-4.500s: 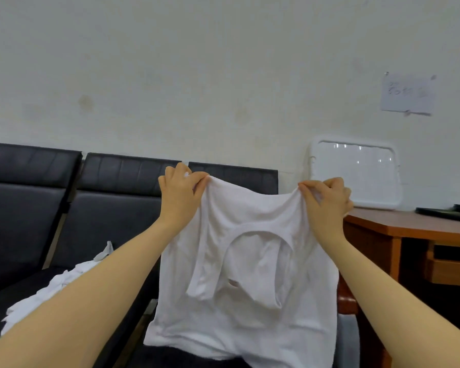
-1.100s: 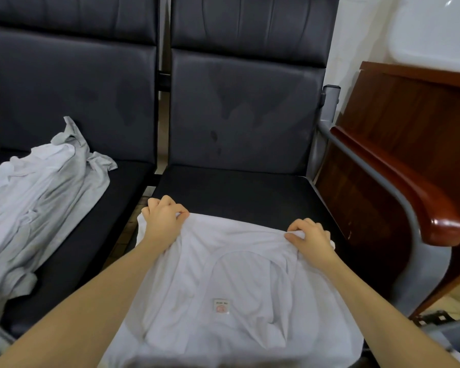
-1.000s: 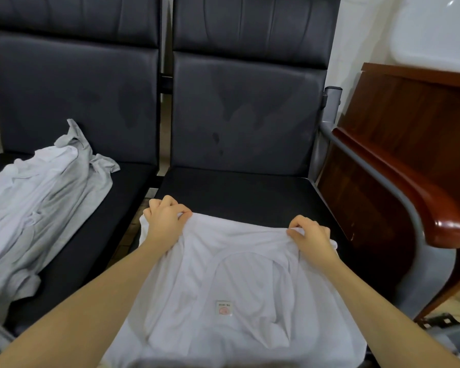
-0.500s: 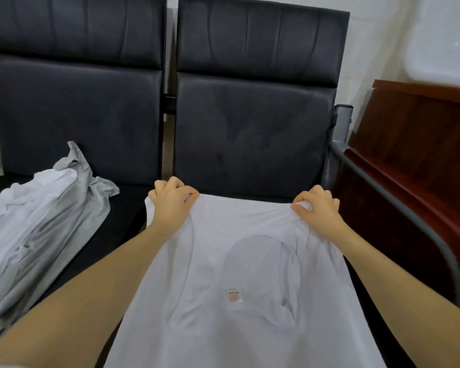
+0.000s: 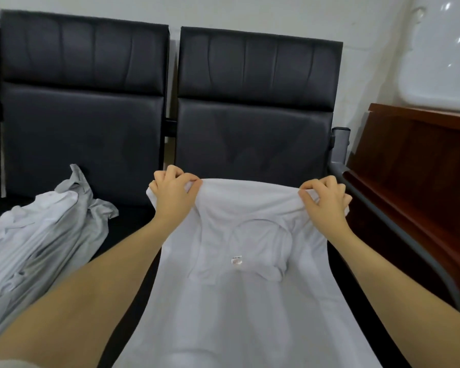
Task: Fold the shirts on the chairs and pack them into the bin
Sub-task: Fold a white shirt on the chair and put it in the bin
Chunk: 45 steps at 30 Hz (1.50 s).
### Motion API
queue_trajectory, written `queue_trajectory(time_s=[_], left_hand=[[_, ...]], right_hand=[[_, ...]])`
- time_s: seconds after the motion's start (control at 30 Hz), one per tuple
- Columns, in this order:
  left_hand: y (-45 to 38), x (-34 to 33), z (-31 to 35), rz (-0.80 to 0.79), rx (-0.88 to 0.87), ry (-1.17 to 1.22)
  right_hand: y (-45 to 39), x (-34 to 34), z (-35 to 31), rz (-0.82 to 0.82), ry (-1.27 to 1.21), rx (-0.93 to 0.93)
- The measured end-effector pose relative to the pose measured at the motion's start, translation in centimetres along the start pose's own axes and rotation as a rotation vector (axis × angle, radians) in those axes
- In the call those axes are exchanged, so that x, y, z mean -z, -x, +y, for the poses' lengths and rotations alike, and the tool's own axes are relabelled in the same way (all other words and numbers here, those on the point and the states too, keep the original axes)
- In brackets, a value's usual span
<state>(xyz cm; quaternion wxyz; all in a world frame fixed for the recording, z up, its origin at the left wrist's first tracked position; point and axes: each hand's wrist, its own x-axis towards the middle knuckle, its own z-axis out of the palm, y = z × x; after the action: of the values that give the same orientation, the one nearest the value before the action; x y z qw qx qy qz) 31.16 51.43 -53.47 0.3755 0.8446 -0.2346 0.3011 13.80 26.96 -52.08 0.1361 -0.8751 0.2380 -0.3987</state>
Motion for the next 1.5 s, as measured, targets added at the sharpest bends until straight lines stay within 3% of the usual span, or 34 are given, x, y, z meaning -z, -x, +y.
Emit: queue_trajectory(time_s=[0.47,0.77,0.93,1.1,1.33,1.5], left_hand=[[11.0,7.8,1.2,-0.035,-0.001,0.027],[20.1,10.2,-0.5,-0.036,-0.014,0.037],[22.8,11.0,-0.9,-0.015,-0.059,-0.157],[22.1,9.9,1.4,-0.275,-0.124,-0.276],[22.7,7.0,3.8,-0.969,-0.177,-0.339],[21.1,5.8,0.5,-1.015,-0.086,-0.305]], right_hand=[[11.6,7.2,-0.9,-0.082,-0.184,-0.132],[20.7,10.0,-0.1,-0.227,-0.294,-0.134],[23.8,9.7,0.8,-0.251,-0.087,-0.154],[22.7,8.2,-0.4,-0.363,0.106,-0.082],[22.0,5.5,0.6,-0.883,0.239,-0.092],[21.6,4.5,1.5,-0.894,0.3,-0.126]])
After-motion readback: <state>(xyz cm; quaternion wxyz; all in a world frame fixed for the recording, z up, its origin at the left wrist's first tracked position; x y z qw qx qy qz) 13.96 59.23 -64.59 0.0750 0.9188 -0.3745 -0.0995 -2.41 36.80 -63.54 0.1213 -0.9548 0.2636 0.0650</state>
